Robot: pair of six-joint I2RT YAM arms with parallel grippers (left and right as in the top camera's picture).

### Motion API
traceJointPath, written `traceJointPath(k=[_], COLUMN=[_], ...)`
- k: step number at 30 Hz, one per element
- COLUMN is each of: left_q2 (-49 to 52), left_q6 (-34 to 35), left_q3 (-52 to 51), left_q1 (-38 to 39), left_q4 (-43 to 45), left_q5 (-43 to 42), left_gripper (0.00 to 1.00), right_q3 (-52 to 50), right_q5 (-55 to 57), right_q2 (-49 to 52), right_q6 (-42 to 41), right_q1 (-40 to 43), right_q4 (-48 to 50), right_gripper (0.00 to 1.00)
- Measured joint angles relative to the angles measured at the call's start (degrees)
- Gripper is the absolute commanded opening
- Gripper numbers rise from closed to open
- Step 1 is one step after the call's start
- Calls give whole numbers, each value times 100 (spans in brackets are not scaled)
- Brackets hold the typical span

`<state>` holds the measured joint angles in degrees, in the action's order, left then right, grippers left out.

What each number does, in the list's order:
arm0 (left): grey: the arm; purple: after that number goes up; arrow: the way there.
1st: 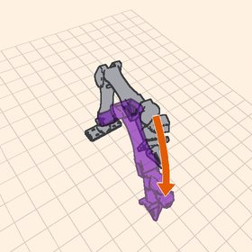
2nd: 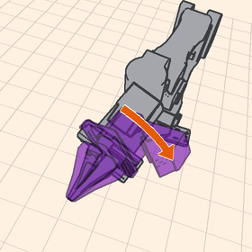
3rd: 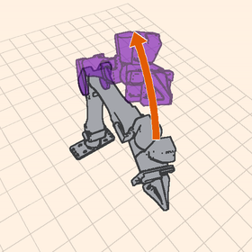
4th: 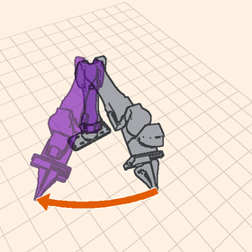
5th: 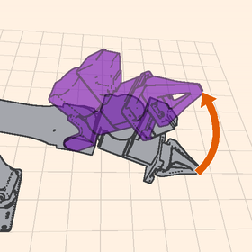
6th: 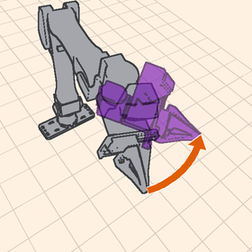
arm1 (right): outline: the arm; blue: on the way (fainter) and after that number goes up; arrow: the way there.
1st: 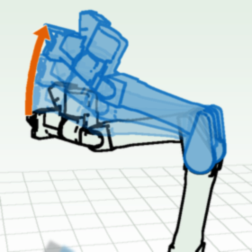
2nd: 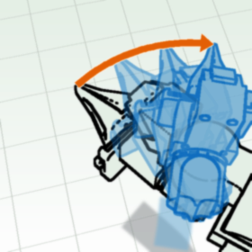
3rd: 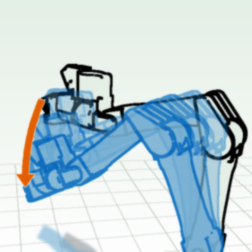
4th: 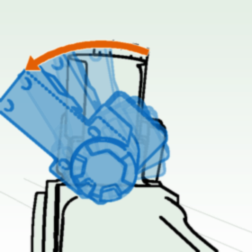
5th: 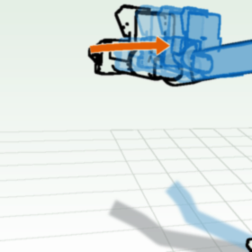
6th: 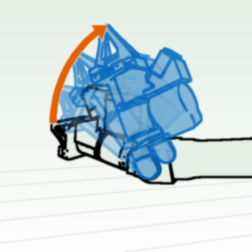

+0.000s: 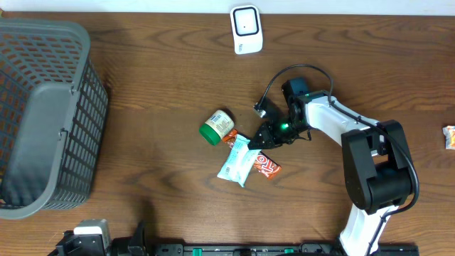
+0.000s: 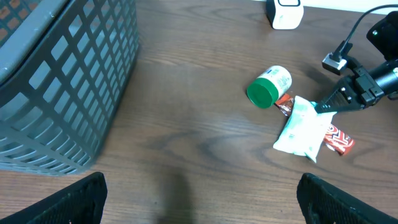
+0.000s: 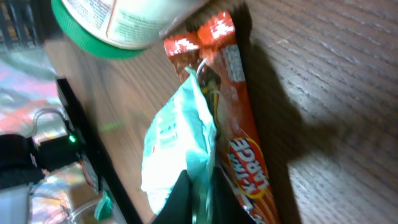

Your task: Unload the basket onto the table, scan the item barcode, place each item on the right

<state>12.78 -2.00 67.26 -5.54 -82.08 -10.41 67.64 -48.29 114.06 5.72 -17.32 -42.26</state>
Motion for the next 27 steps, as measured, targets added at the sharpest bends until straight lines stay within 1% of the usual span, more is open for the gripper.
traceJointPath(k=[10, 14, 23, 24, 25, 26, 27], left_q2=[0, 0, 0, 0, 0, 0, 2], left_q6=[0, 0, 0, 0, 0, 0, 0], left_q3=[0, 0, 0, 0, 0, 0, 0], left_q1=[0, 0, 0, 0, 0, 0, 0], left_q4=[0, 0, 0, -2, 0, 0, 0], left_q5=[0, 0, 0, 0, 0, 0, 0], left_gripper=[98, 98, 98, 98, 98, 98, 98], right_q3=[0, 0, 0, 0, 0, 0, 0], right_q5=[-306, -365, -431, -431, -428, -431, -424], right_q2=[2, 0, 0, 0, 0, 0, -2], right_q6=[9, 24, 42, 50, 66, 76, 109], right_q1=[11, 155, 1375, 1493, 1589, 1635, 1668], right_q4=[-24, -57, -52, -55, -57, -59, -66], right_gripper=[1, 1, 1, 6, 18, 54, 76])
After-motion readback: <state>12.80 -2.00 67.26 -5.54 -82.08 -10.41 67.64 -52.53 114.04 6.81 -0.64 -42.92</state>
